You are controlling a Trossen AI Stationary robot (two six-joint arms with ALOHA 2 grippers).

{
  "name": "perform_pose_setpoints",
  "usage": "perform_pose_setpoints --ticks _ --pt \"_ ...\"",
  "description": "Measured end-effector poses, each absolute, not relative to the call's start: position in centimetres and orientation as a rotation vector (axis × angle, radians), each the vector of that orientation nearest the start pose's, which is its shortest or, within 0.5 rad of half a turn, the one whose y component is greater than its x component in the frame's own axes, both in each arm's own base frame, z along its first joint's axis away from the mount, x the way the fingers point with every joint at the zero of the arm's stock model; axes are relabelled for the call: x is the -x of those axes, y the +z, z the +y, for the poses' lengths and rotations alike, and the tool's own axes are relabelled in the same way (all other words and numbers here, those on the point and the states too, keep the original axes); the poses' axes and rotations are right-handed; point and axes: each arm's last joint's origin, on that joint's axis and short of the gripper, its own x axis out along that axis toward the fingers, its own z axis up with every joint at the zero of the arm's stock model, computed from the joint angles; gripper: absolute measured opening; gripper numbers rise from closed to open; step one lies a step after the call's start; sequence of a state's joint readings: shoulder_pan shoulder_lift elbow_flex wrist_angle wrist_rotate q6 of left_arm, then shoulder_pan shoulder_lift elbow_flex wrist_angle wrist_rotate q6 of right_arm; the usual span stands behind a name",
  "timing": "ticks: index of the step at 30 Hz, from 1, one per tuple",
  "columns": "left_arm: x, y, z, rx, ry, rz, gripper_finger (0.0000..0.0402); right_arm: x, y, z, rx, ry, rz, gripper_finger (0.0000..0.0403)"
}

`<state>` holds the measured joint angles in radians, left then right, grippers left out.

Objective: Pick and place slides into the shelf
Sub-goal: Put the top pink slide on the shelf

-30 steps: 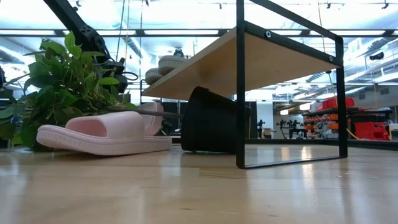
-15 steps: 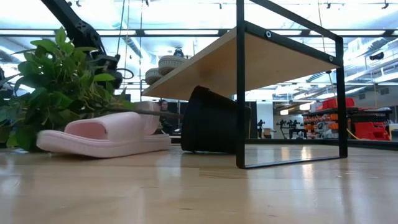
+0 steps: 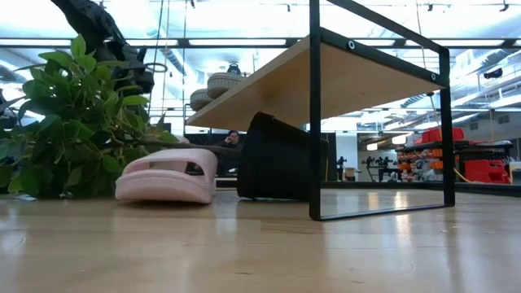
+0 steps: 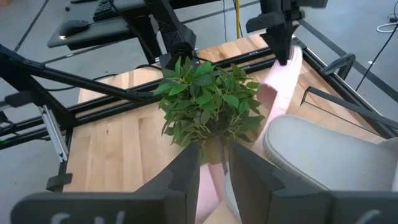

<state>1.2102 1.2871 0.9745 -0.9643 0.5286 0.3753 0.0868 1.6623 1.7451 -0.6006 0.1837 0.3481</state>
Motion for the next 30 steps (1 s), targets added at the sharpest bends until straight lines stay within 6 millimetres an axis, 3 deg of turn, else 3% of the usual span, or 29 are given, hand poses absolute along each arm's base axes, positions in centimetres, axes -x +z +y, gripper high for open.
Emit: perform_pose_setpoints --ticks 11,22,30 --pt "-8.1 27.9 18.5 0.519 0.616 0.887 0.0005 -36.6 39.9 2.7 -0.270 -0.182 0.491 0.0089" --pt "-7.2 30.8 15.4 0.590 0.722 0.706 0.0004 -36.6 39.9 2.7 -0.258 -0.180 0.494 0.0089" --pt "-6.1 36.5 12.4 0.641 0.795 0.452 0.0004 -36.2 39.4 2.5 -0.194 -0.250 0.544 0.0085"
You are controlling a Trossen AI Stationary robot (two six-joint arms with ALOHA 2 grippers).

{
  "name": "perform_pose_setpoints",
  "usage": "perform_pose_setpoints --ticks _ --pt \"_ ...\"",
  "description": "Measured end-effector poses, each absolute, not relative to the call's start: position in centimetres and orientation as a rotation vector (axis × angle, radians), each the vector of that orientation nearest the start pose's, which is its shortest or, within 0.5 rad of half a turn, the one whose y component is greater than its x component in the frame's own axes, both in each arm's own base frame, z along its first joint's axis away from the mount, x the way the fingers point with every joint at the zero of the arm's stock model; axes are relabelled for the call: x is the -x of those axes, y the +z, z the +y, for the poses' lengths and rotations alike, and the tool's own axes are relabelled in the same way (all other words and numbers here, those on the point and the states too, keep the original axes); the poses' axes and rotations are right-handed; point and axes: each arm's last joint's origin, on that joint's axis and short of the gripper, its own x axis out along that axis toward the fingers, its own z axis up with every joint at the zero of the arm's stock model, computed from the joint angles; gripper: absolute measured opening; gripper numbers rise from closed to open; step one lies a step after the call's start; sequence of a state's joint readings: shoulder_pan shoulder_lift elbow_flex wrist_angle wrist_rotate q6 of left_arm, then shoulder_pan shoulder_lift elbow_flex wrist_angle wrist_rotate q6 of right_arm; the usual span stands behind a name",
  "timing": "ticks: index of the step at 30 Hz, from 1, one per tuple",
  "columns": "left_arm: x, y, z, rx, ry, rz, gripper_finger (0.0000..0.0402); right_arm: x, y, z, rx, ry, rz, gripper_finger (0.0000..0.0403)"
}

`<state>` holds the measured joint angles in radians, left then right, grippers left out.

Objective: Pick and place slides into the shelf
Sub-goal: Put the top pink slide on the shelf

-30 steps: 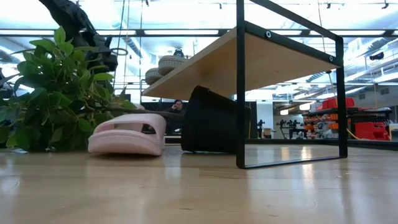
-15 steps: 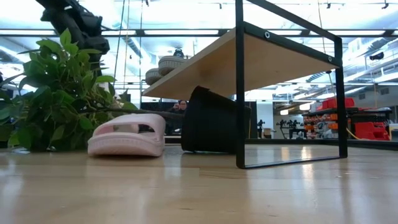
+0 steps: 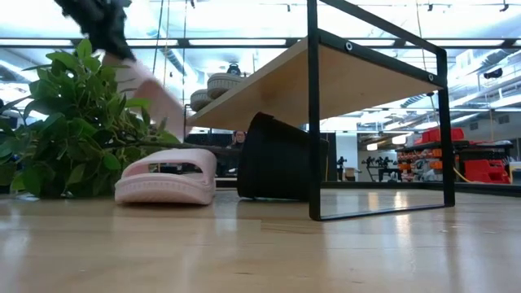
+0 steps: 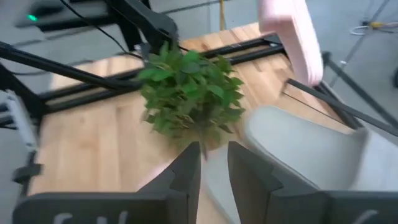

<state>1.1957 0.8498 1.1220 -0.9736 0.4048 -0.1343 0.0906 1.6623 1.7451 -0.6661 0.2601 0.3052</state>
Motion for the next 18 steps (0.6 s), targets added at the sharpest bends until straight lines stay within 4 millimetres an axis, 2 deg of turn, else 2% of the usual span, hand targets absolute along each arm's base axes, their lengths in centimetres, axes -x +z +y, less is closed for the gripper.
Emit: perform_pose_setpoints --ticks 5,9,15,18 --pt "-5.3 40.5 10.2 0.656 0.805 0.308 0.0004 -36.0 39.1 2.5 -0.135 -0.308 0.574 0.0072" --pt "-4.7 42.4 8.6 0.694 0.813 0.236 0.0004 -35.5 39.2 2.8 -0.081 -0.366 0.582 0.0053" --pt "-4.0 43.9 6.1 0.770 0.786 0.111 0.0004 -34.4 39.9 3.7 0.006 -0.493 0.557 0.0011" --pt "-3.7 44.2 5.1 0.836 0.770 0.048 0.0004 -33.7 40.4 4.3 0.040 -0.539 0.534 0.0006"
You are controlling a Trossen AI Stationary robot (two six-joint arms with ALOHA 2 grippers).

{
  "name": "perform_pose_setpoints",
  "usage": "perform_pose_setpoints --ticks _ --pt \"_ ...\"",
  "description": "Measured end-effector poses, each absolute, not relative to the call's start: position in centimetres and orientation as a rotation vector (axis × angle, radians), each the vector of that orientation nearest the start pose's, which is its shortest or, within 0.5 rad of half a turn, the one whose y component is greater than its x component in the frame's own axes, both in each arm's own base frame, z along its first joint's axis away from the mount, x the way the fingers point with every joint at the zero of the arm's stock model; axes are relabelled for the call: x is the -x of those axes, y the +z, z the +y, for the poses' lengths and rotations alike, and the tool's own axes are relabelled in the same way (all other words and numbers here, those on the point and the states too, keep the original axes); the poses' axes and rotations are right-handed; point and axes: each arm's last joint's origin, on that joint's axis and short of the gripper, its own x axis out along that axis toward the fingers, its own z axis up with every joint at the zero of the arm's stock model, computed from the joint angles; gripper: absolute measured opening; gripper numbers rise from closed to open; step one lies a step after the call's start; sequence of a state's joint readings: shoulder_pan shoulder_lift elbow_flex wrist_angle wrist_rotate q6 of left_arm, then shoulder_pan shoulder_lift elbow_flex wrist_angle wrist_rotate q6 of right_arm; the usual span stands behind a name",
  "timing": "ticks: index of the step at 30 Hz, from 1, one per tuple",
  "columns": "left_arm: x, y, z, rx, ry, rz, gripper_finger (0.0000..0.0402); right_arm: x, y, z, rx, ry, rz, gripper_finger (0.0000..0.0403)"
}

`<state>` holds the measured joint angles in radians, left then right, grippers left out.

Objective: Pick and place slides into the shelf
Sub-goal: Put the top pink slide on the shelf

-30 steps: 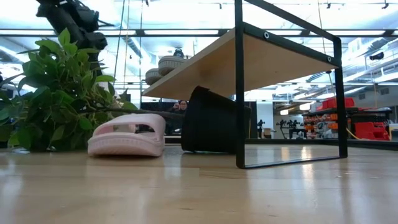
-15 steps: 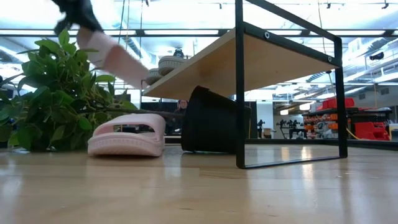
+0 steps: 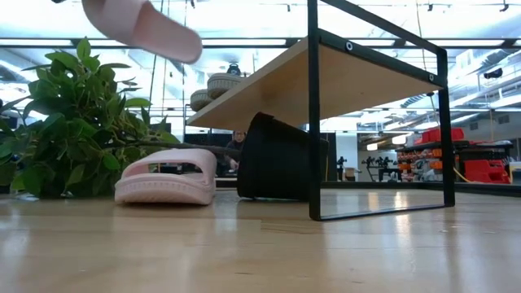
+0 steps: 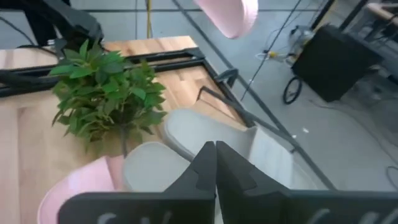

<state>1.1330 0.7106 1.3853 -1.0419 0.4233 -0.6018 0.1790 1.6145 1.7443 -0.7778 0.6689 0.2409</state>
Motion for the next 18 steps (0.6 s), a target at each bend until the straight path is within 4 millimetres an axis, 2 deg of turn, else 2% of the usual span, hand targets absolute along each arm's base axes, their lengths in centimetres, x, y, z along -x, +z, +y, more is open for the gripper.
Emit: perform_pose_setpoints --ticks 10,18 --pt "-2.4 46.3 2.2 0.964 0.668 -0.292 0.0004 -32.6 40.8 6.3 0.068 -0.564 0.505 0.0004" --pt "-2.1 46.6 1.6 1.032 0.640 -0.371 0.0004 -32.0 40.8 7.7 0.122 -0.622 0.488 0.0003"
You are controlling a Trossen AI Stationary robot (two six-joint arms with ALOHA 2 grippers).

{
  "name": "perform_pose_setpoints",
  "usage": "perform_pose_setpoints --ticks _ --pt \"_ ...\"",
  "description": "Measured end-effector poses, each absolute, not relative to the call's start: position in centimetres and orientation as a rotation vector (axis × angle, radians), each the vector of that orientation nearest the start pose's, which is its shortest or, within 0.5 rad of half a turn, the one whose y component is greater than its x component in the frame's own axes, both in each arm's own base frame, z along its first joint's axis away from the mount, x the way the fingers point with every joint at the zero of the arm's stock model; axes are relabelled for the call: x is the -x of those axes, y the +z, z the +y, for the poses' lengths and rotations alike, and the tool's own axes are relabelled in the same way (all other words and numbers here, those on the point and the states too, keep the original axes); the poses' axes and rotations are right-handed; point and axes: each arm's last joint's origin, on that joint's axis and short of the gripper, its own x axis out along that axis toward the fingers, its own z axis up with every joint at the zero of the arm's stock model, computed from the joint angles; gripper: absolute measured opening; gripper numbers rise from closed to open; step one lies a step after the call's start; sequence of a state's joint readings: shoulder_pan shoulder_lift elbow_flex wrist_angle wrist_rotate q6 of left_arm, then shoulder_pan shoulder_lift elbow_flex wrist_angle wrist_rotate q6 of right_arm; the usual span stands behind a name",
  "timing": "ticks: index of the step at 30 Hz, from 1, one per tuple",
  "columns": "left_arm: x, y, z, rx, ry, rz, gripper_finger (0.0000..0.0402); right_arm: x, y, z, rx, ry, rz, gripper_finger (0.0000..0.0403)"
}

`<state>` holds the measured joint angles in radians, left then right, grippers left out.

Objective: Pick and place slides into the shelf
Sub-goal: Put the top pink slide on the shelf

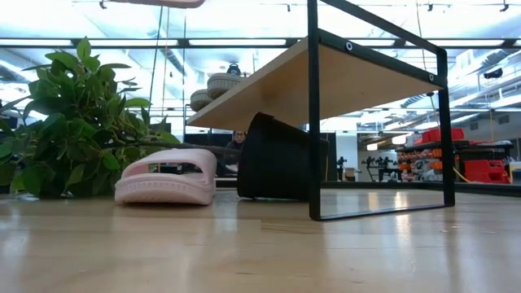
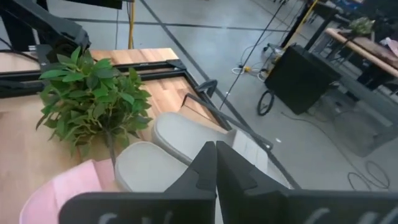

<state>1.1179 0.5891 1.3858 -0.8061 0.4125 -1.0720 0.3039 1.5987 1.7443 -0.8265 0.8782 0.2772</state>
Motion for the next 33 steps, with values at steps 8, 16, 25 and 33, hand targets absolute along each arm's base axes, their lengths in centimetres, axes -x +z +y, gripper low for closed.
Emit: perform_pose_setpoints --ticks 8,16,25,33 --pt "-3.3 48.5 4.0 0.986 0.555 -0.465 0.0004 -31.9 40.8 7.9 0.137 -0.631 0.484 0.0002" --pt "-6.1 48.7 7.7 0.977 0.505 -0.399 0.0004 -31.9 40.9 7.8 0.129 -0.656 0.473 0.0002" --pt "-15.2 45.9 9.0 0.967 0.412 -0.225 0.0004 -31.9 40.9 6.8 0.138 -0.724 0.468 0.0002" --pt "-19.5 42.4 5.5 1.056 0.405 -0.172 0.0004 -28.8 41.9 7.5 0.138 -0.724 0.489 0.0002"
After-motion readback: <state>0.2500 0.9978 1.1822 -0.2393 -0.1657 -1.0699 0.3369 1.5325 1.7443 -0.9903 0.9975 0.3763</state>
